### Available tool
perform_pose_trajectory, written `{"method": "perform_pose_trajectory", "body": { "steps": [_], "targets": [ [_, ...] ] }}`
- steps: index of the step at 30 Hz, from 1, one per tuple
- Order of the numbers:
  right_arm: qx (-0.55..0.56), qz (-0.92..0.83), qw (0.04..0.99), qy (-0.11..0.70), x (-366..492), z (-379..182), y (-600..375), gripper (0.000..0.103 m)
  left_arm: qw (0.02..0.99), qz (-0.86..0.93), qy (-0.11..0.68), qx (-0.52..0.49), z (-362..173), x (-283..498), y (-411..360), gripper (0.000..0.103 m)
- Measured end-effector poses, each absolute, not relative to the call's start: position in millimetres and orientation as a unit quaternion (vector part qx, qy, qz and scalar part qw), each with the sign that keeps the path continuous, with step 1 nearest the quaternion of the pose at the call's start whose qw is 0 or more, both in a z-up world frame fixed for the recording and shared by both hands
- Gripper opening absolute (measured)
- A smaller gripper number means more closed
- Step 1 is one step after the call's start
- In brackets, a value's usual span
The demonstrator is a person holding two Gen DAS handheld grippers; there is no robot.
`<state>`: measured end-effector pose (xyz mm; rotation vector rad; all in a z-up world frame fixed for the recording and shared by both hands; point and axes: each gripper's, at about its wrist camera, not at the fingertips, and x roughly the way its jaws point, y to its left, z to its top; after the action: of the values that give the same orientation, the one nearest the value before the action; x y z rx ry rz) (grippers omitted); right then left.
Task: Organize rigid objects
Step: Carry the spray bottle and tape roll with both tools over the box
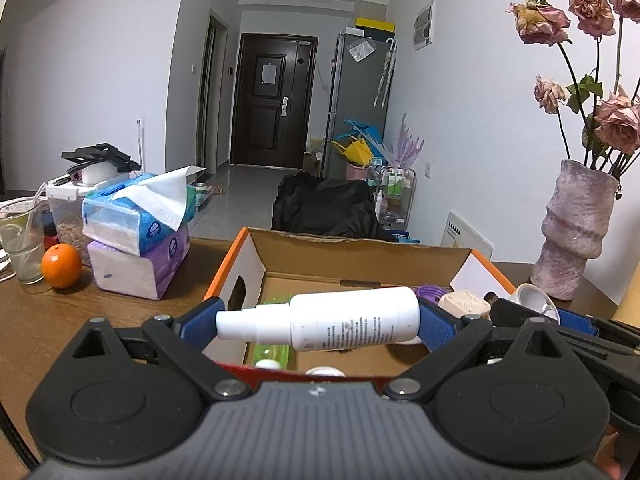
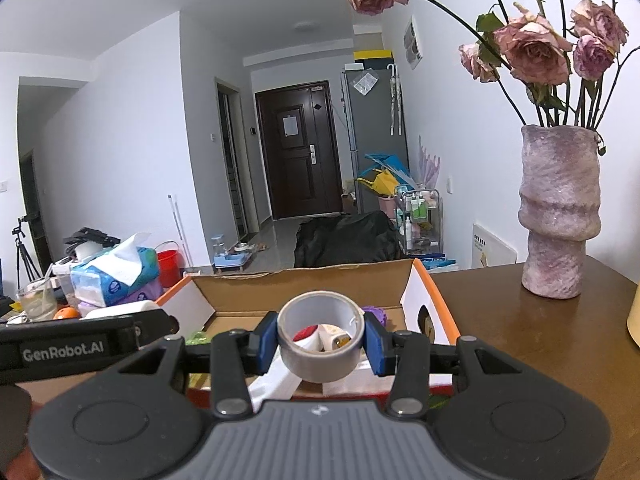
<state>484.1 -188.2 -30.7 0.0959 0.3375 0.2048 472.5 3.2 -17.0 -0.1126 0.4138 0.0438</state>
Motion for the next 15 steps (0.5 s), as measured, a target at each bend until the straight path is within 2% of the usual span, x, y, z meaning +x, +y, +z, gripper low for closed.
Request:
{"method": "perform_pose_trajectory", "body": {
  "steps": [15],
  "targets": [
    [0.040, 0.094, 0.980, 0.171, 526.6, -35.1, -186.3, 0.043, 0.977, 0.029, 0.204, -0.051, -19.6, 510.8, 1.5, 0.100]
  ]
}}
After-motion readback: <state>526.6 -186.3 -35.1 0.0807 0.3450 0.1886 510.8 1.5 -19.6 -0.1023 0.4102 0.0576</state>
